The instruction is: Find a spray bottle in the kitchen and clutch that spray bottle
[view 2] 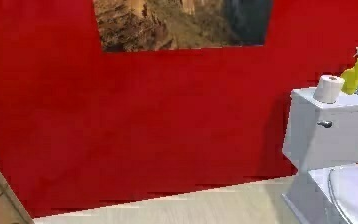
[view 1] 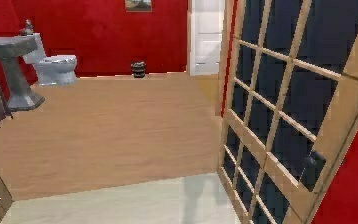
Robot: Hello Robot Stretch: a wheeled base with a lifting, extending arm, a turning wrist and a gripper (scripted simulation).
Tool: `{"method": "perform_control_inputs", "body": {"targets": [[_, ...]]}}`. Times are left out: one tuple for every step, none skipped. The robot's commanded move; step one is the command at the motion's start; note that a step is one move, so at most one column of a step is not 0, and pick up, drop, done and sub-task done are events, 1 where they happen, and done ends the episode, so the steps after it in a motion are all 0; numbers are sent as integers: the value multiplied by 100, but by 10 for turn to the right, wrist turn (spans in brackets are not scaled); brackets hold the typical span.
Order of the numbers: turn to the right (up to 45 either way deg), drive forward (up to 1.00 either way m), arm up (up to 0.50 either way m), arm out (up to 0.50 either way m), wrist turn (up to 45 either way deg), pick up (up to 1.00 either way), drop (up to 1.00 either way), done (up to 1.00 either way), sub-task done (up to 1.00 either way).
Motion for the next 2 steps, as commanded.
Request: {"method": "perform_control_inputs", "body": {"targets": [[-450,0,0,0,0,0,0,0,0],[-90,0,0,0,0,0,0,0,0]]}}
